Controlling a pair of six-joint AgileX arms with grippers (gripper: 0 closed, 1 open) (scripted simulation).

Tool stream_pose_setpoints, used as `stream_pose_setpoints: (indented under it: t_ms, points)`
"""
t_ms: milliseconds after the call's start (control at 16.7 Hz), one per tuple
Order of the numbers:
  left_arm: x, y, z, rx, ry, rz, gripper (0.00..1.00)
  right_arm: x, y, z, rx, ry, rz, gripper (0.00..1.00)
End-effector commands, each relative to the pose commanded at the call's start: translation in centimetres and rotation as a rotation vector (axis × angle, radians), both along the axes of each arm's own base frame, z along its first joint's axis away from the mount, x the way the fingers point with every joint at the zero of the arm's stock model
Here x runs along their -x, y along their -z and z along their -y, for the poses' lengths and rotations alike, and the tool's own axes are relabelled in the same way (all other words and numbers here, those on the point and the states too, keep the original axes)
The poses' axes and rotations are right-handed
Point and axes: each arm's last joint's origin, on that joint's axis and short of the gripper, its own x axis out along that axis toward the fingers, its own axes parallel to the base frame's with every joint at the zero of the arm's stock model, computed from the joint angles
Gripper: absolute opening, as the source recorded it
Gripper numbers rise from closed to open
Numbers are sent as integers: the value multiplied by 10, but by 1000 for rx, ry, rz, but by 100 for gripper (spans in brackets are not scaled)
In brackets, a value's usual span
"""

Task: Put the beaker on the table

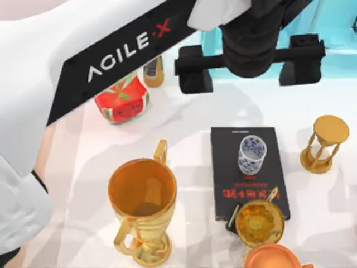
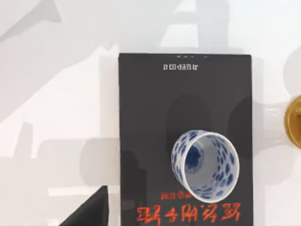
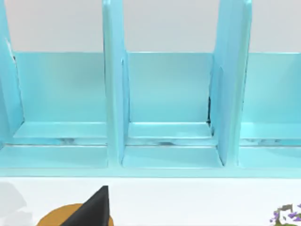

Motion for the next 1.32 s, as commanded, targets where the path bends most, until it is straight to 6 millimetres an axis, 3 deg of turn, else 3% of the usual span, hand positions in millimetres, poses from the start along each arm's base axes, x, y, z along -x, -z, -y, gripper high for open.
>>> stream_pose_setpoints:
  t_ms: [240,420,840,1320]
  points:
    - [11,42,50,-96,-7,-69,100,0,0,0,0,0,0,100]
    - [17,59,65,-134,-10,-89,100,0,0,0,0,0,0,100]
    - [15,63,66,-139,-14,-94,100,0,0,0,0,0,0,100]
    - [-10,107,61,-135,-10,-93,100,0,0,0,0,0,0,100]
